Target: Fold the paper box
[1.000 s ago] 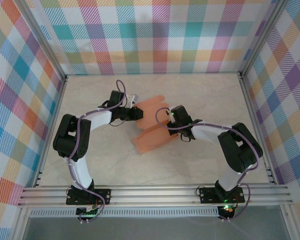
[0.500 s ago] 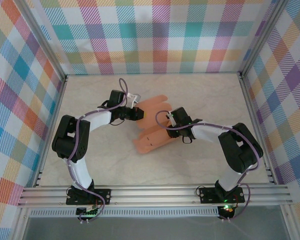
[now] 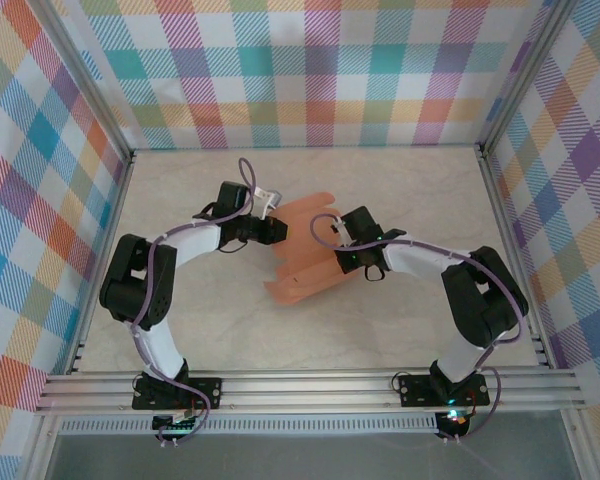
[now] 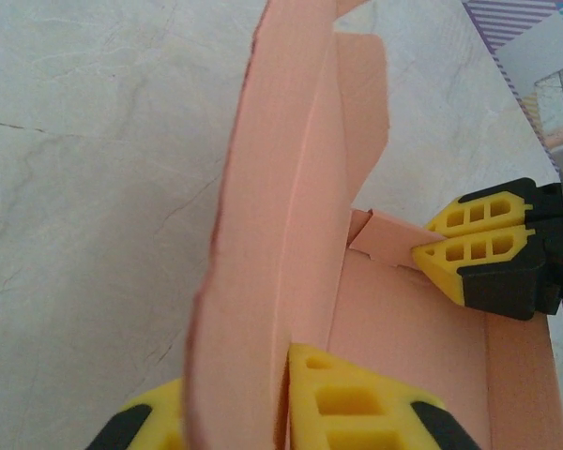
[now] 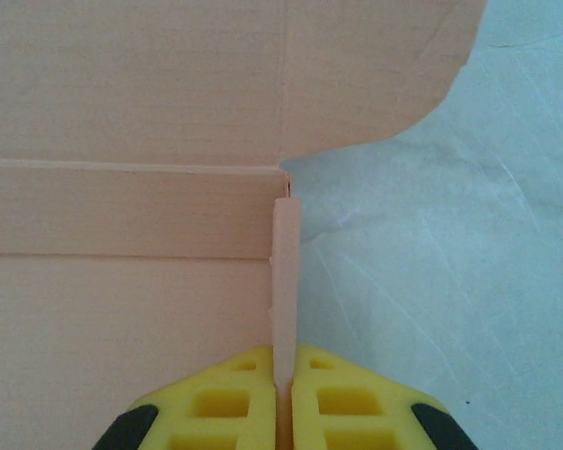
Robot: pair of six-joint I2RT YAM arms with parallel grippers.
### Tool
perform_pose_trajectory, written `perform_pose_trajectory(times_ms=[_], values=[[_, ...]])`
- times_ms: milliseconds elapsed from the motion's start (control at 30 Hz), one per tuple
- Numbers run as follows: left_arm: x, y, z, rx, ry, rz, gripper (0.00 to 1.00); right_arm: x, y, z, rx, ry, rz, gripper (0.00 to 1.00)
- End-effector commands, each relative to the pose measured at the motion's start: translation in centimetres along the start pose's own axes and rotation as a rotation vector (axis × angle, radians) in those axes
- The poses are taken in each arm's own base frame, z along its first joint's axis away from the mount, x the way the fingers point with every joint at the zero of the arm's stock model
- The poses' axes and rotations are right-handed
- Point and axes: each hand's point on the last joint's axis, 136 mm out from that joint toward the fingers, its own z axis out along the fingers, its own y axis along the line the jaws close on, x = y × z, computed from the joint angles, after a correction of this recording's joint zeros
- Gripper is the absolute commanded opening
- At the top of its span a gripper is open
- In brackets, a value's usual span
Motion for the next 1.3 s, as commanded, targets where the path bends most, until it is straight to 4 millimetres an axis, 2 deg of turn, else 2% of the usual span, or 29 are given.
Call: perform_pose_trajectory(times_ms=[0, 233, 267, 333, 433, 633, 700, 800, 900, 1067, 1100, 1233, 1267], values=[[0.4, 0.0, -0.6, -0.050, -0.010, 0.029, 0.18, 0.5, 0.3, 0.4, -0.003, 0.034, 0.019, 0.00], [-2.0, 0.2, -2.7, -0.153, -0.145, 0.009, 0.52, -1.6, 0.1, 0.6, 0.065, -0.131, 0.085, 0.00], [-2.2, 0.1, -3.2, -0.161, -0.160, 0.012, 0.63, -2.1, 0.0, 0.7, 0.079, -0.168, 0.098, 0.00], [-2.1, -0.2, -3.8, -0.165, -0.169, 0.025, 0.77, -2.9, 0.1, 0.8, 0.076, -0.217, 0.125, 0.00], [-1.1, 0.0, -4.3, -0.181, -0.165, 0.041, 0.80, -3.6, 0.2, 1.0, 0.076, -0.269, 0.144, 0.00], [0.8, 1.9, -3.6, -0.132, -0.136, -0.054, 0.70, -3.8, 0.5, 1.9, 0.053, -0.342, 0.127, 0.00], [0.6, 2.1, -3.2, -0.099, -0.143, -0.075, 0.67, -3.7, 0.9, 2.1, 0.031, -0.350, 0.118, 0.00], [-0.2, 1.6, -3.2, -0.045, -0.176, -0.066, 0.55, -3.4, 1.1, 2.4, 0.019, -0.341, 0.109, 0.00], [-0.6, 1.4, -3.2, -0.007, -0.179, -0.031, 0.51, -2.9, 1.2, 2.6, 0.017, -0.329, 0.098, 0.00], [-1.3, 1.7, -4.1, 0.043, -0.214, -0.013, 0.38, -2.5, 1.6, 2.9, -0.006, -0.313, 0.080, 0.00], [-1.4, 1.7, -4.3, 0.052, -0.214, -0.010, 0.30, -2.4, 1.7, 3.0, -0.009, -0.309, 0.079, 0.00], [-1.0, 1.7, -4.6, 0.055, -0.189, 0.008, 0.14, -2.4, 1.9, 3.0, -0.017, -0.303, 0.073, 0.01], [-0.9, 1.7, -4.6, 0.054, -0.184, 0.013, 0.14, -2.5, 1.9, 2.9, -0.020, -0.306, 0.072, 0.01]])
